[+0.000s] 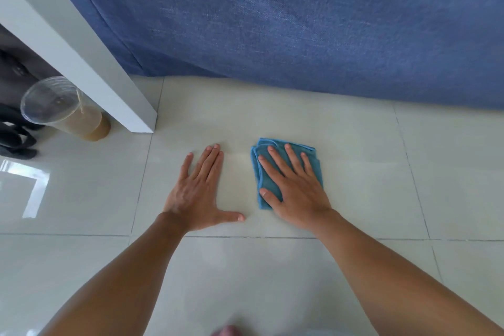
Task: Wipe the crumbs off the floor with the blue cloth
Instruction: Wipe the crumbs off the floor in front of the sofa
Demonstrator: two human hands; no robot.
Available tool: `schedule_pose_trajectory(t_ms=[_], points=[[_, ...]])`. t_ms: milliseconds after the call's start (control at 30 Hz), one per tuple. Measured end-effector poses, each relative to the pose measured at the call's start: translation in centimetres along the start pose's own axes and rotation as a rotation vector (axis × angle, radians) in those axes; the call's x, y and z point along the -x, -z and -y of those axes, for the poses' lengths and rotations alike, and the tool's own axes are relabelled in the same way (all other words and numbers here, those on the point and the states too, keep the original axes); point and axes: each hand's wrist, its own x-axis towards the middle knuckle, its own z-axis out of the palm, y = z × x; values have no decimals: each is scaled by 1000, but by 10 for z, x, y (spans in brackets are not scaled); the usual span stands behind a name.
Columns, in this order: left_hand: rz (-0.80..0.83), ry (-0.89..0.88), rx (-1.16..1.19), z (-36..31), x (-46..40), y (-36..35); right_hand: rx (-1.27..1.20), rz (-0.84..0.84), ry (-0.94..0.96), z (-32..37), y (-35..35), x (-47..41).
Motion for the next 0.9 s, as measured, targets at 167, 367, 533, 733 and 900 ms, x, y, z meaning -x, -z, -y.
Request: schedule_pose_trajectory(t_ms=[167,367,533,733,900], points=[[-5,1,-7,0,-1,0,-25,-31,-168,-19,4,-8],[4,-1,-2,0,0,-2,-57,-52,-107,35,-1,-31],[13,8,9,0,-2,1,3,12,92,-7,-5,20],[48,-28,-24,2,-2,0,-22,-43,-172,-1,5,-35],[88,-63,-48,6,0,1,16,29,158,-4,0,13]])
